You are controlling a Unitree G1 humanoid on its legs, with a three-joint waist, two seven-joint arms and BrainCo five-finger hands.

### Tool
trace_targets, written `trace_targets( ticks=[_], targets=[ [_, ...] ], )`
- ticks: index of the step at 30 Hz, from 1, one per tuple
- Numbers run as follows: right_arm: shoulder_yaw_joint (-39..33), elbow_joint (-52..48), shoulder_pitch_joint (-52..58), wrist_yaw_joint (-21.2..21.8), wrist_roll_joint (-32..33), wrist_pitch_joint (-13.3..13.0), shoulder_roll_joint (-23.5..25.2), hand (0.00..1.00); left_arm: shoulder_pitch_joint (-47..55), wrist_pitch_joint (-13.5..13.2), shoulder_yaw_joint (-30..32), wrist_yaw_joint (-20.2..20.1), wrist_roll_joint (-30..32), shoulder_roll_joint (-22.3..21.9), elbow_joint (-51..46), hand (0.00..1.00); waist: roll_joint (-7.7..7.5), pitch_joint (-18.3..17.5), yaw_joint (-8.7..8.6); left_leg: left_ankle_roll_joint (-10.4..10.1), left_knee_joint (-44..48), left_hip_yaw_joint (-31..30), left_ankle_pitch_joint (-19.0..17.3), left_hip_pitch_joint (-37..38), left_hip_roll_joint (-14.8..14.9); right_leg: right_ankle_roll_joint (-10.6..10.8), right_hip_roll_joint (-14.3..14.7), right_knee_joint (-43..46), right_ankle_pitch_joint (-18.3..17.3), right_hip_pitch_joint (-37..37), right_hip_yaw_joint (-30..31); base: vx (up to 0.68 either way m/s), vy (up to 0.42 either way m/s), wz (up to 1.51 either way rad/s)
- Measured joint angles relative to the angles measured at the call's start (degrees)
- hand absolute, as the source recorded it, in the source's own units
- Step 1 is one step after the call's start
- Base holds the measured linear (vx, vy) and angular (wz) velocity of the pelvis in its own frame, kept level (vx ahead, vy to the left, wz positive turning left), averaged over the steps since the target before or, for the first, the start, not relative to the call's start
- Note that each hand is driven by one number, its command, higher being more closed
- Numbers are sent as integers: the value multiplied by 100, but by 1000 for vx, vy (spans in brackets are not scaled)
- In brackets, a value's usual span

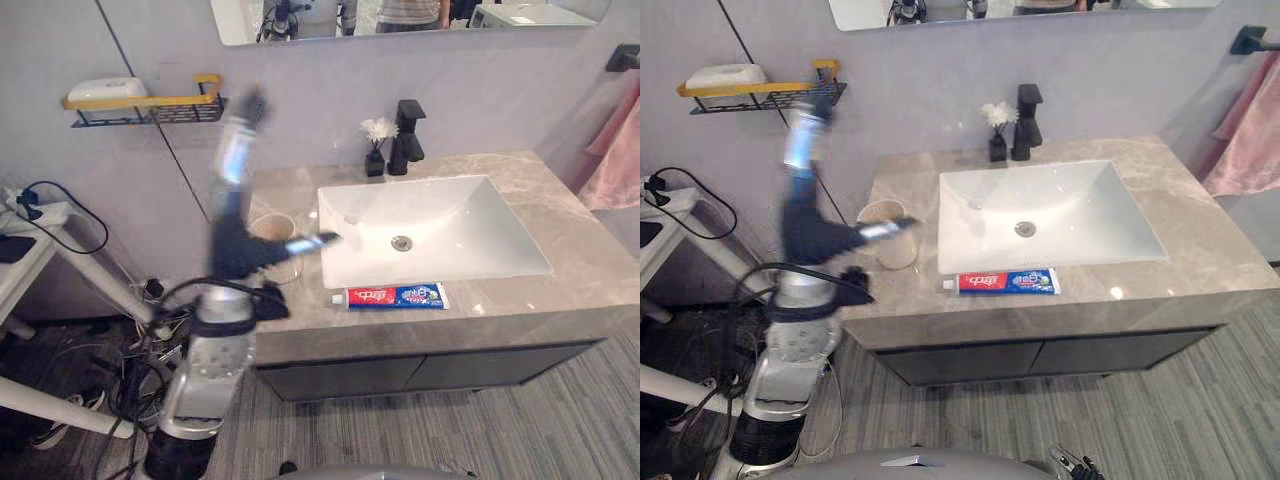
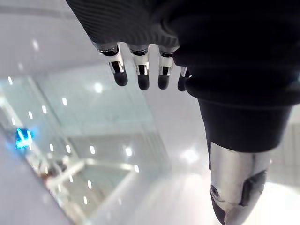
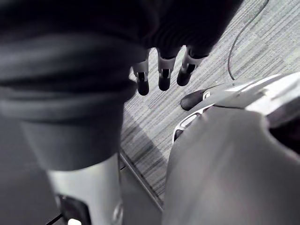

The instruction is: Organize washtable

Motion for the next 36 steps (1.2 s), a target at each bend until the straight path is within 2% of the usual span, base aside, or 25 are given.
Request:
trace_targets(
  ticks=[5,7,10,16,23,33,36],
  targets=[
    [4,-2,-1,102,0,14,-3,0,-762,45,-735,-892,44,238,968,0,-18,-11,-74,0,0,8,29,-1,1,1,0,-5,18,-6,19,-1,2,-1],
    [8,-1,-2,109,-2,46,2,0,-802,136,-808,-1148,226,276,1156,0,-29,-15,-151,0,1,5,30,-10,3,0,5,-5,20,-15,17,0,0,0],
    [-5,1,6,147,-2,139,18,0,-906,331,-860,-1387,451,346,1408,0,-40,-8,-166,0,3,1,30,-36,3,0,5,-5,21,-39,16,0,0,0],
    [-5,-49,-13,190,-4,146,60,0,-985,496,-1042,-1510,672,451,2144,0,-145,38,-195,-1,24,-61,31,28,3,-33,41,-167,71,112,-95,-5,-5,3],
    [-4,-69,-90,214,-2,216,66,0,-985,653,-1086,-1566,904,502,2703,0,-189,69,-229,-6,0,-144,31,20,8,-71,68,-341,87,191,-207,-2,-4,4],
    [-4,-264,-164,211,-1,220,181,0,-984,708,-1160,-1700,1108,505,3110,0,-264,148,-319,-34,4,-155,9,42,9,-22,101,-504,137,335,-294,18,-9,3],
    [-3,-277,-188,212,-1,220,193,0,-984,706,-1375,-1754,1106,509,3146,0,-273,160,-320,-35,4,-143,8,43,8,-22,103,-527,139,343,-295,0,0,0]
  ],
)
